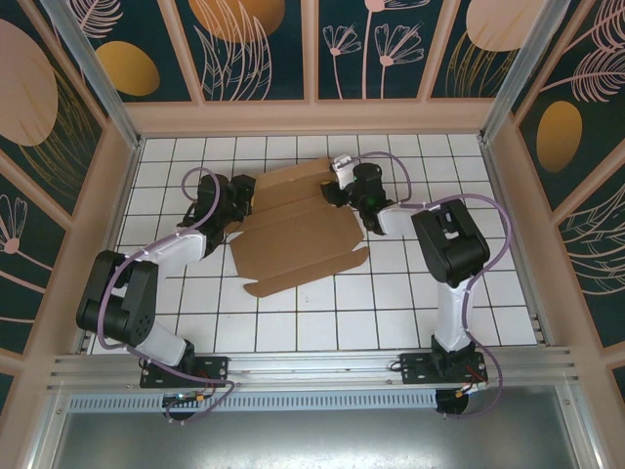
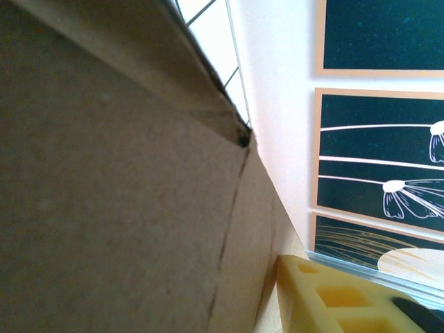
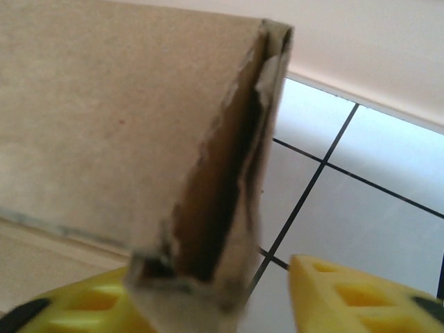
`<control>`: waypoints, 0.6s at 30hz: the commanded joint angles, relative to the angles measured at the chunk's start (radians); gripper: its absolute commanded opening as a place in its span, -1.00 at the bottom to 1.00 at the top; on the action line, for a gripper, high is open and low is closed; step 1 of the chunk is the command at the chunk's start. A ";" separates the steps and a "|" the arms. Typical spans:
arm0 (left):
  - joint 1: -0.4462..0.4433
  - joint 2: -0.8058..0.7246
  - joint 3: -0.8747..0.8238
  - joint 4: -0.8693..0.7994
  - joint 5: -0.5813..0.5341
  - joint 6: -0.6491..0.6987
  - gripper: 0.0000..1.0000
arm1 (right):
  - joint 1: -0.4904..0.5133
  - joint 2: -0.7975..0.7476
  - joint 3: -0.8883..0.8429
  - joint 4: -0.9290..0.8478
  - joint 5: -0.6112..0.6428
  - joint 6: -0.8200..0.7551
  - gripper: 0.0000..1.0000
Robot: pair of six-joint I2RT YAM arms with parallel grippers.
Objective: Fold the paper box
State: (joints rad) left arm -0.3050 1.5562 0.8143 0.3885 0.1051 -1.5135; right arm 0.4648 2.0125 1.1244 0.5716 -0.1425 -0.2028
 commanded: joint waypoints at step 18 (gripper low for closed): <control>-0.001 0.040 0.029 -0.091 0.018 -0.019 -0.18 | 0.003 0.088 0.079 -0.092 0.073 -0.039 -0.43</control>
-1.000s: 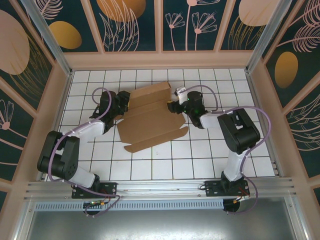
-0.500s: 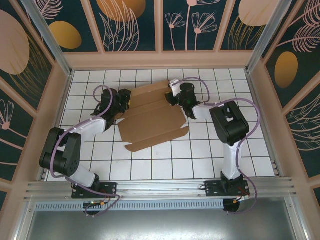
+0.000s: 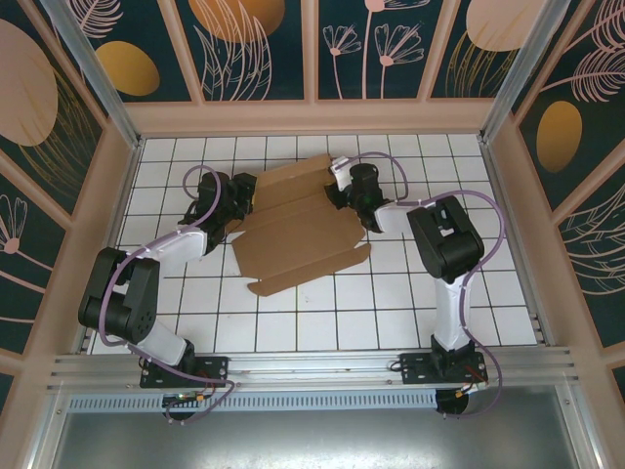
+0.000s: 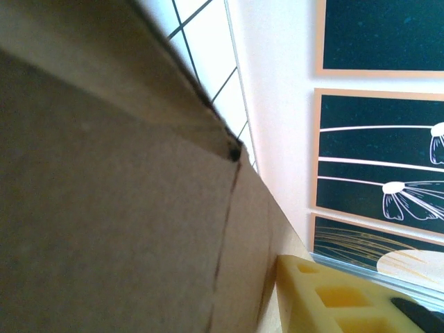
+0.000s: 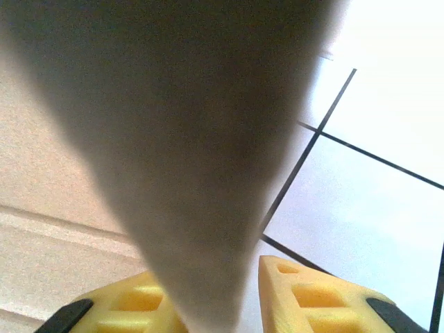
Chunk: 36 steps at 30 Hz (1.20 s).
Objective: Fold the paper box
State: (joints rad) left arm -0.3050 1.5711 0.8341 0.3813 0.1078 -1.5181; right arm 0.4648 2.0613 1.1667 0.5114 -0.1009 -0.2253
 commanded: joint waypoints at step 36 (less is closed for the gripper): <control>0.008 0.079 0.075 -0.117 0.073 -0.028 -0.20 | -0.064 0.038 -0.047 0.273 -0.150 -0.133 -0.14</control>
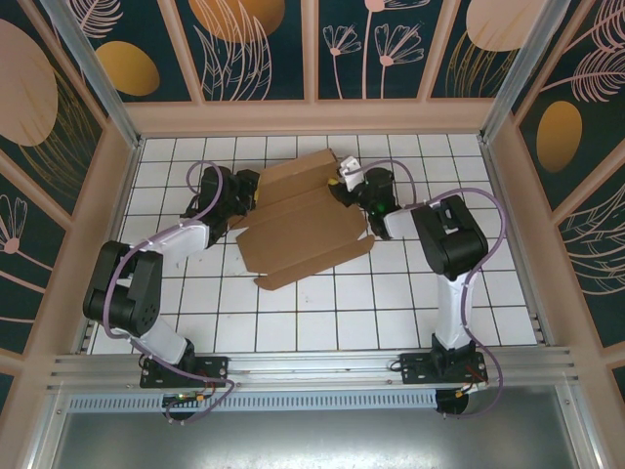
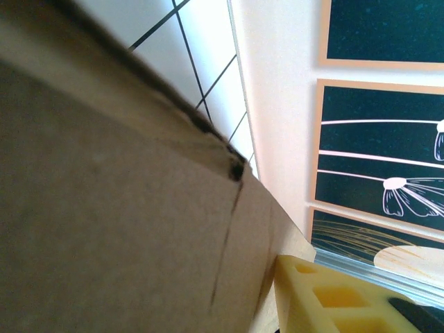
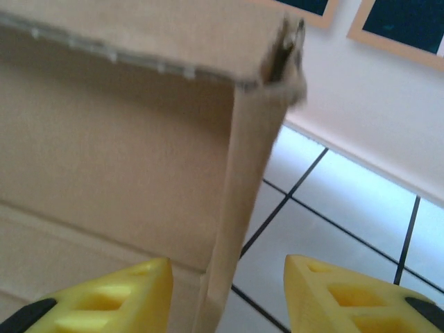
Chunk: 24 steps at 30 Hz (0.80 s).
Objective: Fold the paper box
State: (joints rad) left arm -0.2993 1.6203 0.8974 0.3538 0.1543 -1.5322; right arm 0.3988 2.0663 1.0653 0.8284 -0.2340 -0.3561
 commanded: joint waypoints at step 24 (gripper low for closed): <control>-0.030 -0.157 -0.090 -0.166 0.040 -0.009 -0.23 | 0.128 -0.184 -0.224 -0.081 0.298 0.108 -0.99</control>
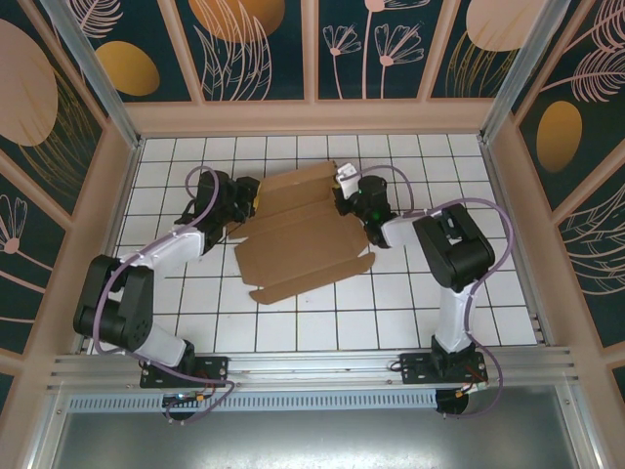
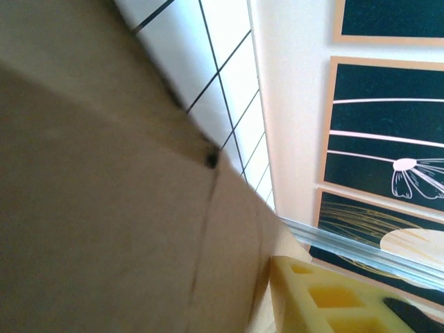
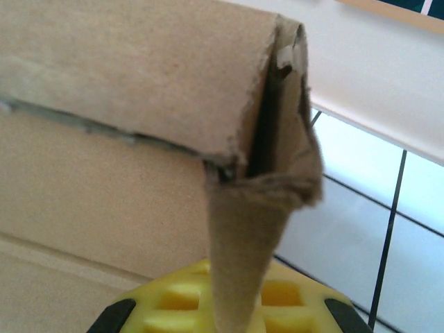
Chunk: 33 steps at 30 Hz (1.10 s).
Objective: Fold the paper box
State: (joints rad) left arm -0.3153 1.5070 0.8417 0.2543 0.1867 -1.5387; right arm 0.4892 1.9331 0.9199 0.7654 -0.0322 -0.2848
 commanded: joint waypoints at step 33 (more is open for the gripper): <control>-0.132 -0.234 -0.247 -0.117 -0.043 0.036 -0.21 | 0.338 -0.098 -0.304 0.038 0.826 0.183 -0.72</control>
State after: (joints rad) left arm -0.4400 1.2606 0.6071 0.2554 0.1581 -1.5299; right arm 0.8295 1.8233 0.6521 0.9089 0.7303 -0.0921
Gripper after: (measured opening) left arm 0.392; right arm 0.138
